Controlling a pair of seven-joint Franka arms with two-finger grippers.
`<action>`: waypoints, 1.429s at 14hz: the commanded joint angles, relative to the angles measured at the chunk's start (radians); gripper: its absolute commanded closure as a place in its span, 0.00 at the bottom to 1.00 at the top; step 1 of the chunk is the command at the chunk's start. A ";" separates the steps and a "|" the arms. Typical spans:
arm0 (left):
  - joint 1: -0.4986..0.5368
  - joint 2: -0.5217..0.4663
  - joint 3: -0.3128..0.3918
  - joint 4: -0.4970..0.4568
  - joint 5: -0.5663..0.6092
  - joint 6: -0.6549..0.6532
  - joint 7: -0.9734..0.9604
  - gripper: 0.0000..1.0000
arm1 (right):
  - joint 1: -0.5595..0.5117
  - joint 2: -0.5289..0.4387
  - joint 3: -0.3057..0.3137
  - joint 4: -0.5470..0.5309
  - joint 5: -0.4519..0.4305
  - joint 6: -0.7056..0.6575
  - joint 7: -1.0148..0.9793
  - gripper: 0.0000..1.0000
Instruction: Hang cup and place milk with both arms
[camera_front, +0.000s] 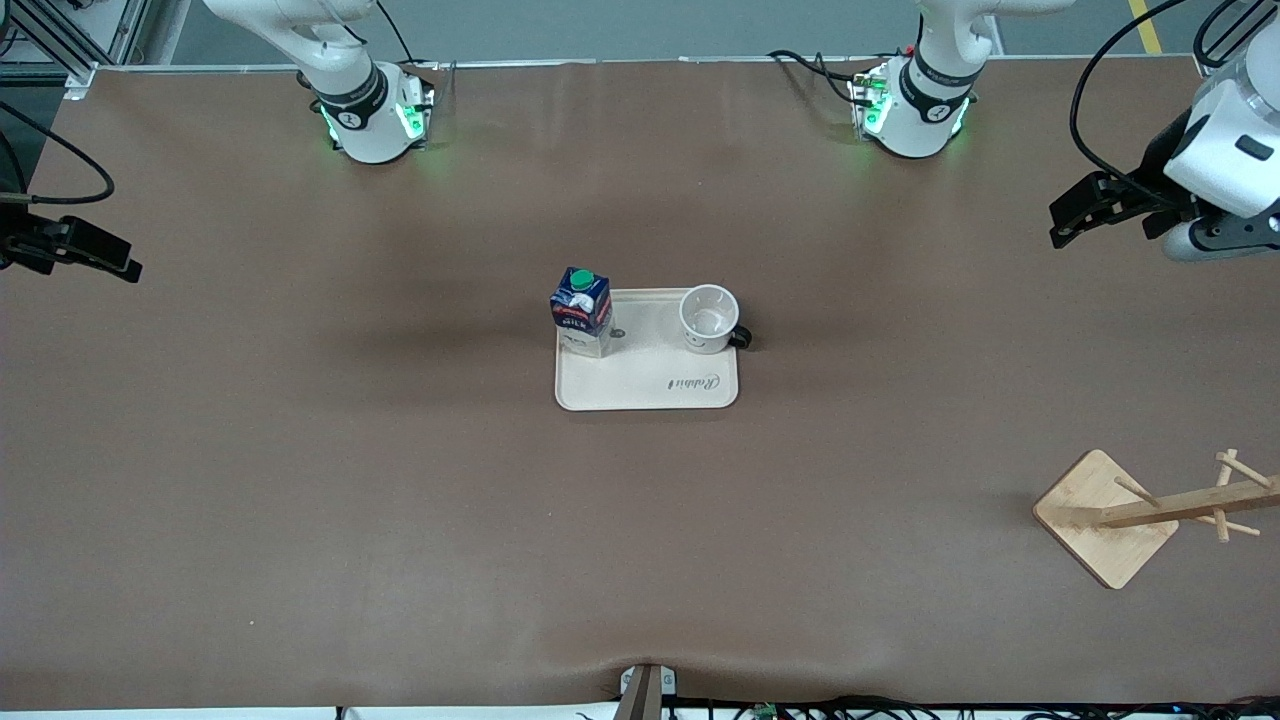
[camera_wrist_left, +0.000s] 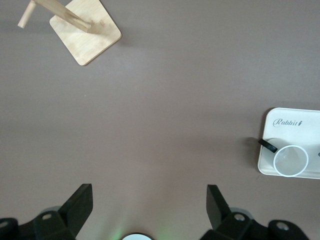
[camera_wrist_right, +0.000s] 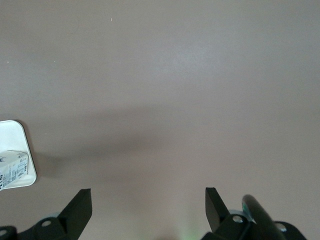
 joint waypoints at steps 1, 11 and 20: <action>0.004 0.012 -0.001 0.031 -0.016 -0.012 0.004 0.00 | -0.013 -0.004 0.006 0.011 0.015 -0.009 -0.012 0.00; -0.151 0.097 -0.010 0.008 -0.052 -0.004 -0.287 0.00 | -0.013 -0.004 0.006 0.011 0.015 -0.009 -0.012 0.00; -0.162 0.104 -0.146 -0.240 -0.079 0.280 -0.539 0.00 | -0.013 -0.004 0.006 0.011 0.015 -0.009 -0.012 0.00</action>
